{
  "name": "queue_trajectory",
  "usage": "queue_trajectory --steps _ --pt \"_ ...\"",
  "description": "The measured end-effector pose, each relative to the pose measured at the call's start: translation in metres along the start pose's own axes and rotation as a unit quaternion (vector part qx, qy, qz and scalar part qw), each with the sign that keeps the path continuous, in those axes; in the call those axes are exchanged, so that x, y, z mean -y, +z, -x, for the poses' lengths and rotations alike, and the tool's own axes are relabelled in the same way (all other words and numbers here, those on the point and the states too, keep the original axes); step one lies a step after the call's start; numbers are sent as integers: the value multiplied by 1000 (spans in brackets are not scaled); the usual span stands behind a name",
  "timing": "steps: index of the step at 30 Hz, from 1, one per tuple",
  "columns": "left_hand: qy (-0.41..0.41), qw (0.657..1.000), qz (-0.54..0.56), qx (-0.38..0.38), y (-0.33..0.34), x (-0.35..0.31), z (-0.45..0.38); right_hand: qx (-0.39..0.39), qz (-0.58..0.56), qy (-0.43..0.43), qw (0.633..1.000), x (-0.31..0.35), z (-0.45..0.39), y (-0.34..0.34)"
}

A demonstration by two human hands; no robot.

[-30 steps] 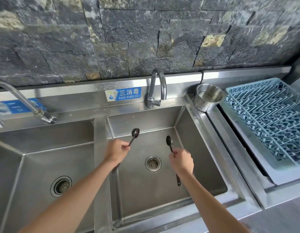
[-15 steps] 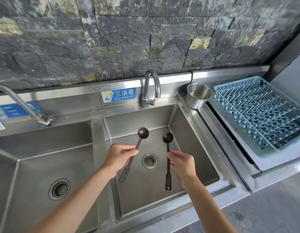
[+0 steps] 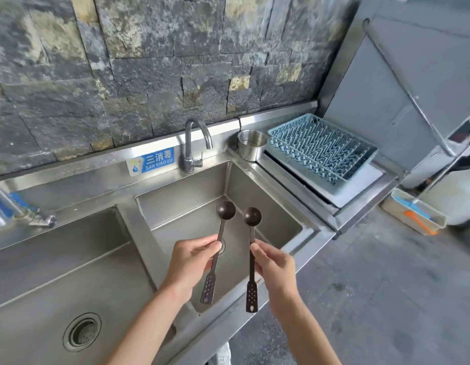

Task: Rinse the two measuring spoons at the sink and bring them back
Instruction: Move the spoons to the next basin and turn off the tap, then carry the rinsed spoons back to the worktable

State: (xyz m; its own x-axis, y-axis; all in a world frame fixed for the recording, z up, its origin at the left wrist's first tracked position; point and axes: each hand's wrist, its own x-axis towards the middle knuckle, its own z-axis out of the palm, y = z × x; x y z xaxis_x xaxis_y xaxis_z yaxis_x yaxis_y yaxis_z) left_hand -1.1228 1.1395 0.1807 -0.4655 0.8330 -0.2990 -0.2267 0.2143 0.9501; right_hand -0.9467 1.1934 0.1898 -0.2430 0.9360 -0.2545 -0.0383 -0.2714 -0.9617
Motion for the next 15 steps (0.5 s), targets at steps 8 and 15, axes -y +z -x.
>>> queue_trajectory --steps 8,15 --pt "7 991 -40 130 23 16 90 -134 -24 -25 990 -17 124 -42" --pt "-4 965 -59 256 81 42 165 -243 -55 -50 967 -26 219 -98"
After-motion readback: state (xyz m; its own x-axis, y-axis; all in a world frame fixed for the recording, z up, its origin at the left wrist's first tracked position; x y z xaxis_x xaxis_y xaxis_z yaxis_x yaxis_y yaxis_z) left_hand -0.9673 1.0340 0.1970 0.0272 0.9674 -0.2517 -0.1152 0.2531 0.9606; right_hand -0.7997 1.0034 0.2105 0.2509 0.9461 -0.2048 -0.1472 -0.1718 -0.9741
